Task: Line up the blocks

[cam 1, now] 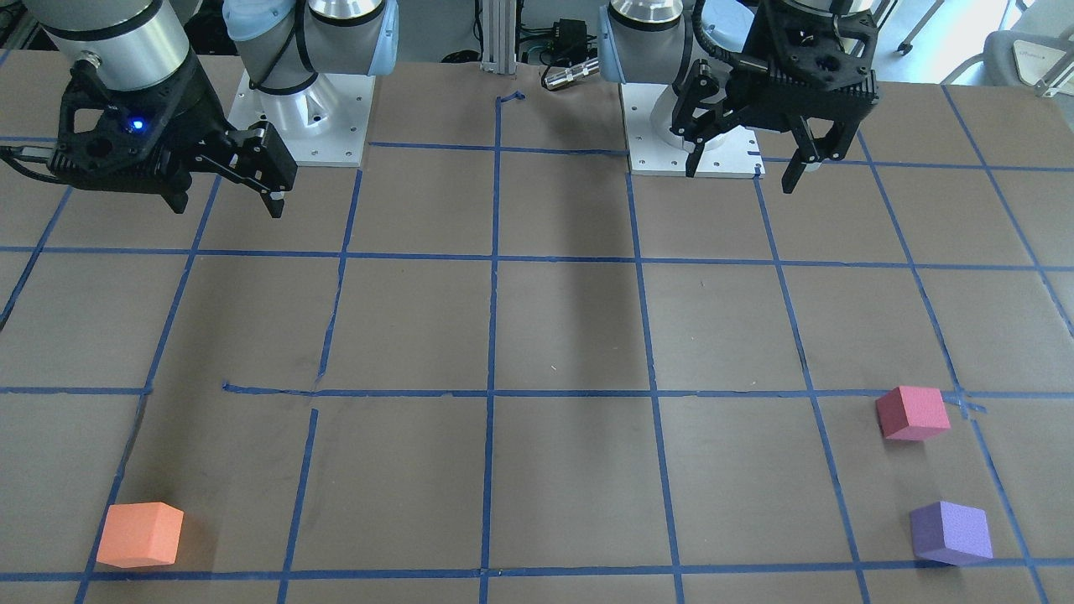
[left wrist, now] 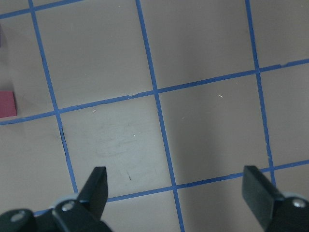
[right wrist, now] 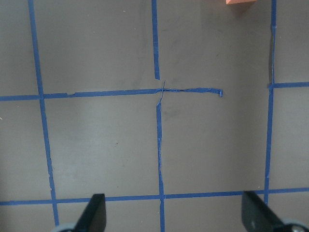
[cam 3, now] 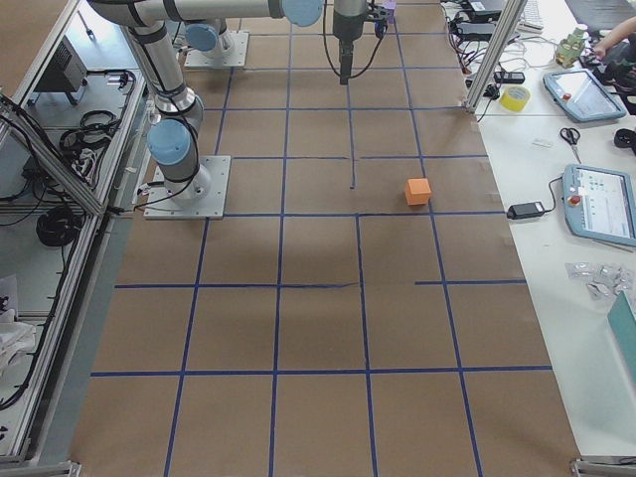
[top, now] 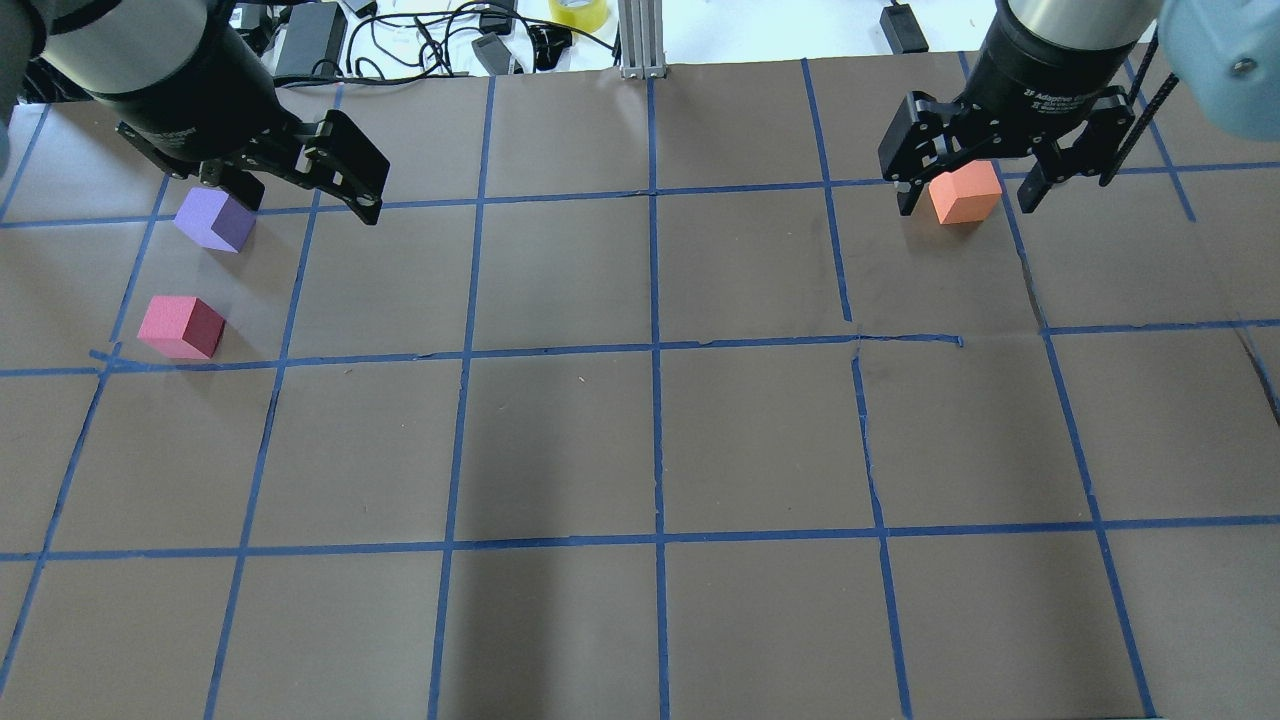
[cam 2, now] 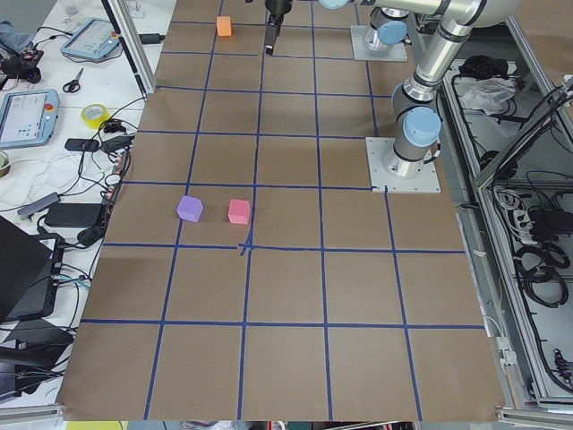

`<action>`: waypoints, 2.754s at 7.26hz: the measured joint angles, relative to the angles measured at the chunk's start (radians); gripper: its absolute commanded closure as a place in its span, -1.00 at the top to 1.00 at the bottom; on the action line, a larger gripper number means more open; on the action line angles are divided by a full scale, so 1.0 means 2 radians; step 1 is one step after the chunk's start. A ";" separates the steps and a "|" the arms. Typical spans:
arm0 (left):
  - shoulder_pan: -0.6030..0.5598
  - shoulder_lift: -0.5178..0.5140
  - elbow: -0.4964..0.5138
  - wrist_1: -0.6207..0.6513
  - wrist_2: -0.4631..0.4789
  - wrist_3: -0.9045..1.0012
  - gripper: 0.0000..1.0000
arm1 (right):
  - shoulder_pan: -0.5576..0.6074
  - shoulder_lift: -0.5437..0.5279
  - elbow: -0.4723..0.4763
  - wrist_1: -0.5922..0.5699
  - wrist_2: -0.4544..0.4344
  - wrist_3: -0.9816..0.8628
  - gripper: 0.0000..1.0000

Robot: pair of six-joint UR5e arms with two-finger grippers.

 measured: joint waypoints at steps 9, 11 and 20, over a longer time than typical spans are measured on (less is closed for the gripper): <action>-0.001 0.000 0.000 0.000 0.000 0.000 1.00 | -0.001 0.000 0.001 0.000 -0.003 0.000 1.00; 0.000 0.000 0.000 0.000 0.000 0.000 1.00 | -0.002 0.000 0.001 0.000 -0.004 0.000 1.00; 0.000 0.000 0.000 0.000 0.000 0.000 1.00 | -0.060 0.054 0.000 -0.056 0.003 -0.106 1.00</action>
